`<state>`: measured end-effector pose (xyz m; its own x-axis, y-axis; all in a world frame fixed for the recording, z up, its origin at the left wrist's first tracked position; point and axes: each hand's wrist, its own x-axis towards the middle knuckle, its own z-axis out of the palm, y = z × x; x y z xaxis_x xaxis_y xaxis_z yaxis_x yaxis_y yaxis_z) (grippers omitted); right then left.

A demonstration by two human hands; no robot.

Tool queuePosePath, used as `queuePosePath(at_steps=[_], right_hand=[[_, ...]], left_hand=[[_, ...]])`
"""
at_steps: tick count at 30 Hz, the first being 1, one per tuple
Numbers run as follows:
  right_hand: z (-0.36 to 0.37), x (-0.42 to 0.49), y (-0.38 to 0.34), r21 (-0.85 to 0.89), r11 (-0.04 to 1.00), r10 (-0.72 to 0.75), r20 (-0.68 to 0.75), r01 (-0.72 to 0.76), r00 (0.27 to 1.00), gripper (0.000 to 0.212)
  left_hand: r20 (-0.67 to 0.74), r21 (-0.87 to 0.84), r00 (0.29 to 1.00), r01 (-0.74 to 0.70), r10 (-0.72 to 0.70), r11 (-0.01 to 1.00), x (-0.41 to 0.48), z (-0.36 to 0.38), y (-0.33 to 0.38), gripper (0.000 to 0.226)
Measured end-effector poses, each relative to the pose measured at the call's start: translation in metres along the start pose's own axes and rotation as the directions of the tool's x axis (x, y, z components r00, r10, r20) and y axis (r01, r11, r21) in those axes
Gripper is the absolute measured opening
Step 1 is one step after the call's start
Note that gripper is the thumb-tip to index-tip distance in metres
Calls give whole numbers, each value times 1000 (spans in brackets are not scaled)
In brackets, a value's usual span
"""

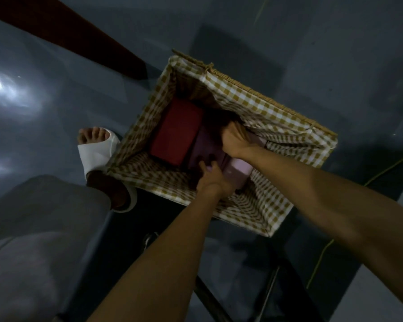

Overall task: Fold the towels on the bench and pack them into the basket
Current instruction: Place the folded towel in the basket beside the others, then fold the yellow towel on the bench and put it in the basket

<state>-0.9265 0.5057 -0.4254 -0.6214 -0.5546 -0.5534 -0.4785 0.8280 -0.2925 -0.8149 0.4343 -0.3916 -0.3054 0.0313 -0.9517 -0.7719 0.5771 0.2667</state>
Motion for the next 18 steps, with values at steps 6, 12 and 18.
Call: queuePosePath(at_steps=[6, 12, 18], right_hand=[[-18, -6, 1, -115, 990, 88, 100, -76, 991, 28], [-38, -29, -8, -16, 1000, -16, -52, 16, 998, 42], [-75, -52, -40, 47, 997, -61, -144, 68, 988, 55]], left_hand=[[-214, -327, 976, -25, -48, 945, -24, -19, -7, 71], [-499, -337, 866, -186, -8, 923, -70, -48, -18, 46], [-655, -136, 744, -289, 132, 948, -111, -73, -39, 51]])
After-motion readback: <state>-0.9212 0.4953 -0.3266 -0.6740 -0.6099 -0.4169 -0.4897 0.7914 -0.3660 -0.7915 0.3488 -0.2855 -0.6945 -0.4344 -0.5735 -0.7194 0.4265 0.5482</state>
